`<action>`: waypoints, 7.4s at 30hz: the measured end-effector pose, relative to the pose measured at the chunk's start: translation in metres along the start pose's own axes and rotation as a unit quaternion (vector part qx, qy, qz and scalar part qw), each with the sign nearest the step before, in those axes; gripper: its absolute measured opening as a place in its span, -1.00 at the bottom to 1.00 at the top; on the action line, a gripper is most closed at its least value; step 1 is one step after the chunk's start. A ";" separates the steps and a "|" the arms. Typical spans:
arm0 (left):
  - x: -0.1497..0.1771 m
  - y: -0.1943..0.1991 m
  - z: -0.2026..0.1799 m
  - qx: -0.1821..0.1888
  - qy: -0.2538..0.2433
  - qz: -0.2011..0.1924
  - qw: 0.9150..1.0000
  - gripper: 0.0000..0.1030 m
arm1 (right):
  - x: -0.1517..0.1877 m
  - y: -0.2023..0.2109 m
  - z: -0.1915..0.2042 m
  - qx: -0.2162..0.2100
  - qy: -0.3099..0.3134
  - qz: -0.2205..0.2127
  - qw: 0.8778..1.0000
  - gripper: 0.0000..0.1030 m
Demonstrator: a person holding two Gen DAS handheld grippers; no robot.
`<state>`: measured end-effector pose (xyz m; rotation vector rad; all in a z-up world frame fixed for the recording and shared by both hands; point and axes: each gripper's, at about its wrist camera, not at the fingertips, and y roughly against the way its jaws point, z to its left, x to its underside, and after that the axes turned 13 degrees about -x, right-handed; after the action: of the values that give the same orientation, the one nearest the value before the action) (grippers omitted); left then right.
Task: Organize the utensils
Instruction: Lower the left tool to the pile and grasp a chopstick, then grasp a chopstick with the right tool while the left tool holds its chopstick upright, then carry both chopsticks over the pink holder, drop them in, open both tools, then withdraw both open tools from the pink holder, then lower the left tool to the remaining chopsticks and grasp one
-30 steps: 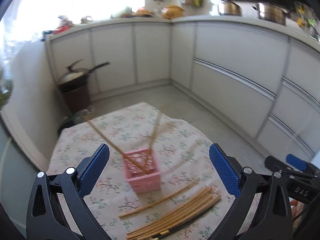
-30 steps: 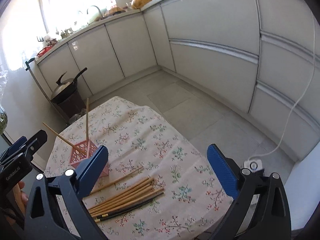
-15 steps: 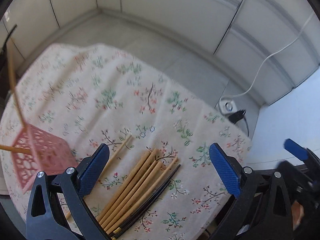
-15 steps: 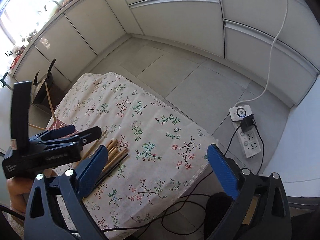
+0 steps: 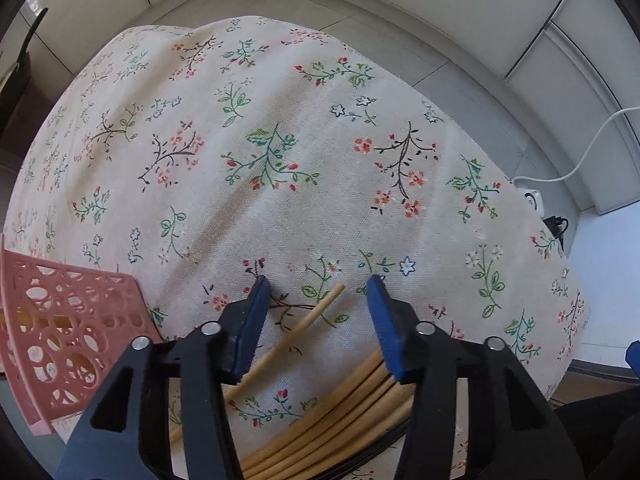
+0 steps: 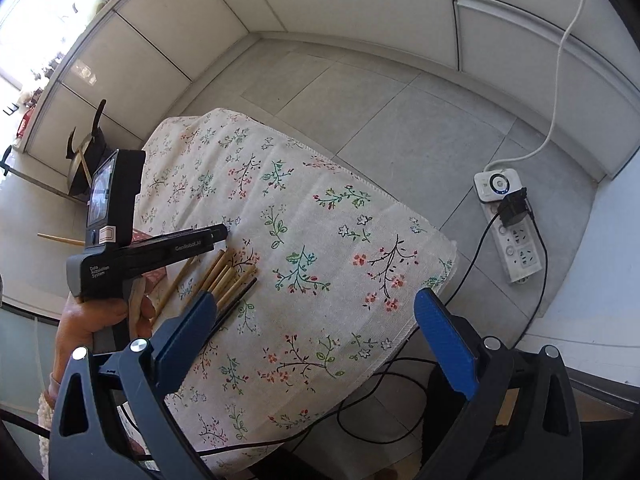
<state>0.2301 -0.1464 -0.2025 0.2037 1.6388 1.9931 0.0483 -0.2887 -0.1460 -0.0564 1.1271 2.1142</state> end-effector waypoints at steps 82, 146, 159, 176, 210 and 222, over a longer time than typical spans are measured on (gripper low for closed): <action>0.212 0.295 0.127 0.012 0.244 -0.364 0.899 -0.92 | -0.020 0.052 0.136 -0.159 0.156 -0.103 0.969 -0.92; 0.146 0.250 0.208 -0.039 0.423 -0.329 0.844 0.19 | -0.060 0.026 0.199 -0.174 0.201 -0.098 0.959 -0.34; 0.149 0.251 0.154 -0.094 0.345 -0.323 0.876 0.59 | -0.038 0.024 0.210 -0.140 0.243 -0.103 0.954 0.01; 0.161 0.253 0.110 -0.117 0.309 -0.328 0.885 0.86 | -0.018 0.038 0.180 -0.047 0.264 -0.148 0.952 0.67; 0.035 0.028 -0.002 0.048 0.122 0.019 0.991 -0.05 | 0.017 0.008 0.011 0.022 0.084 0.028 0.996 0.82; 0.024 0.017 -0.007 0.017 0.101 0.015 0.995 -0.60 | 0.018 0.001 0.012 0.009 0.081 0.043 0.996 0.82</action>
<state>0.2015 -0.1419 -0.1939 0.0416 1.8055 2.0655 0.0376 -0.2702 -0.1445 -0.1756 1.2646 2.2072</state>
